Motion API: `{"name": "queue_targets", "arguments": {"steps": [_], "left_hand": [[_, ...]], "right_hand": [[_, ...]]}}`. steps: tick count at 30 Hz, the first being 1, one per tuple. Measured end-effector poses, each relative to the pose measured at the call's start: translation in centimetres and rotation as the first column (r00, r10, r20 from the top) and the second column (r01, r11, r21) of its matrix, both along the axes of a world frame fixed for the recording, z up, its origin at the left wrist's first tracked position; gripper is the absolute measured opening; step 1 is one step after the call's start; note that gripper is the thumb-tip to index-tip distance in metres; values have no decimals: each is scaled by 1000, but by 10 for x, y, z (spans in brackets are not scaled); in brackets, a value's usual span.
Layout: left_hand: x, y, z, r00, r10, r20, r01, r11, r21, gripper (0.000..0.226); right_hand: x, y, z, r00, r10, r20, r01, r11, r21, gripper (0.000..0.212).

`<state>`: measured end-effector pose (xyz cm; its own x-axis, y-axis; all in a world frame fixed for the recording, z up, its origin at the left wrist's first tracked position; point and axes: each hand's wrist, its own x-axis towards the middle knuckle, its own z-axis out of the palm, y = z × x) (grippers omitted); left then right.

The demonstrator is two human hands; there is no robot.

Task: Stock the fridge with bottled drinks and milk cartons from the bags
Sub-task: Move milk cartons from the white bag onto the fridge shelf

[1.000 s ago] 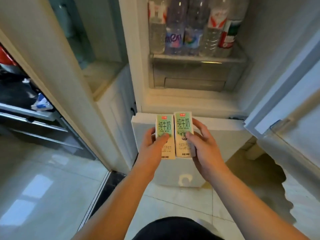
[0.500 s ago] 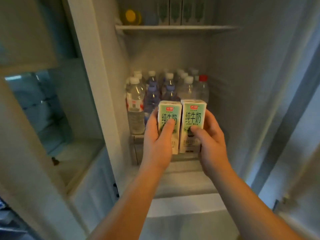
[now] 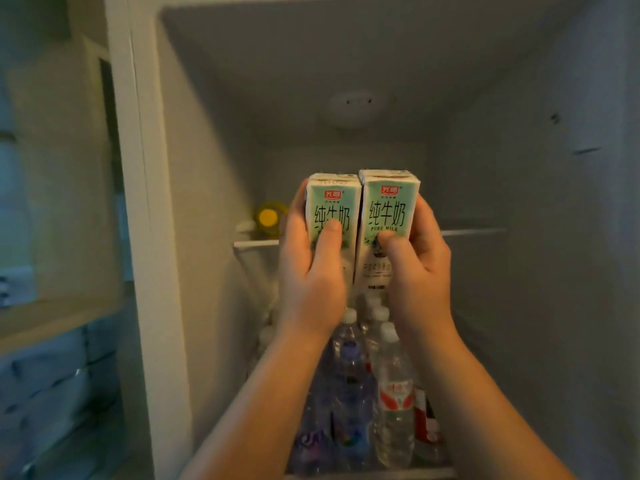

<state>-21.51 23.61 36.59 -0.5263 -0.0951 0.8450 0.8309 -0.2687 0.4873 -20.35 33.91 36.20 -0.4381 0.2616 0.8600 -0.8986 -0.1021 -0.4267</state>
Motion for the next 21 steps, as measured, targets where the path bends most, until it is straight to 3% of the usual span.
{"name": "queue_targets", "arguments": {"steps": [6, 12, 17, 19, 21], "left_hand": [[-45, 13, 66, 996, 81, 23, -80, 995, -63, 42], [-87, 22, 97, 966, 167, 200, -112, 959, -259, 28], [-111, 23, 92, 910, 224, 348, -115, 944, -309, 27], [-114, 18, 99, 905, 275, 325, -126, 902, -413, 35], [-112, 9, 111, 910, 354, 217, -169, 793, -586, 51]], "right_hand": [[-40, 20, 58, 1000, -25, -1, 25, 998, 63, 44], [-78, 32, 81, 950, -167, 265, 123, 977, 175, 40], [-101, 40, 89, 856, -235, 460, 84, 942, 325, 36], [-105, 49, 94, 817, -284, 502, 46, 900, 434, 36], [-105, 62, 99, 787, -384, 483, 20, 798, 602, 41]]}}
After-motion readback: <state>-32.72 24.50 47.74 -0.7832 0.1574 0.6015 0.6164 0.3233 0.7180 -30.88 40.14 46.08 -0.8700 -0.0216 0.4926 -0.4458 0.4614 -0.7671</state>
